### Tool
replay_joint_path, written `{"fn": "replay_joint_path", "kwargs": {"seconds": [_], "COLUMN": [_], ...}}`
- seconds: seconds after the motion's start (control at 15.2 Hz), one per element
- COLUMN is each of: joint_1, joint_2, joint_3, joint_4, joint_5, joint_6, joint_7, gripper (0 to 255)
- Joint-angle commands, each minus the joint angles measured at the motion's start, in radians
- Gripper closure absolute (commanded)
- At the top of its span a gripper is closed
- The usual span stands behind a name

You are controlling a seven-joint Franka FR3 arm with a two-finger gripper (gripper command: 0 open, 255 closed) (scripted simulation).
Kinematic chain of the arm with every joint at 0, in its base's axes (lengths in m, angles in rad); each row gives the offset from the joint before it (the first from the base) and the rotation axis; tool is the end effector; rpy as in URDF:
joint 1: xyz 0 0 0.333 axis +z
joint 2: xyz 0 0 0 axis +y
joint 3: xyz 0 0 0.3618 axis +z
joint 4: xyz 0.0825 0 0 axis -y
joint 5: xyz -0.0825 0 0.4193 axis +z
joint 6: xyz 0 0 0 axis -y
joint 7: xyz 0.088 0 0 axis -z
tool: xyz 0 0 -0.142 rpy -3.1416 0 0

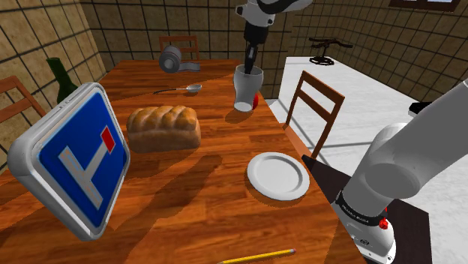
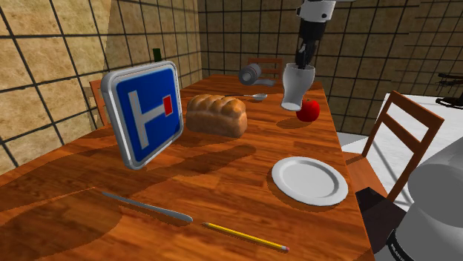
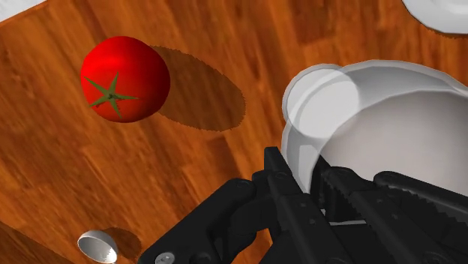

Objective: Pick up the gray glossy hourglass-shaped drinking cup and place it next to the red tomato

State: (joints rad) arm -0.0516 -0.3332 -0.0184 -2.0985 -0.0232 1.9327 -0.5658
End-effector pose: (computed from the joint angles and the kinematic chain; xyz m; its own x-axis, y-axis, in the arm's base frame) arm 0.4960 -0.0381 0.5764 0.8653 0.4836 0.1316 0.4732 -0.8749 0.1034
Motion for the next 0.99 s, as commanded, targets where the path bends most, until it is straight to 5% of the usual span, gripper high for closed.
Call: {"fn": "replay_joint_path", "kwargs": {"seconds": [0.0,0.92], "joint_1": [0.000,-0.001], "joint_2": [0.000,0.024], "joint_3": [0.000,-0.001], "joint_4": [-0.028,-0.194], "joint_5": [0.000,-0.002], "joint_6": [0.028,0.219], "joint_7": [0.001,0.004], "gripper": [255,255]}}
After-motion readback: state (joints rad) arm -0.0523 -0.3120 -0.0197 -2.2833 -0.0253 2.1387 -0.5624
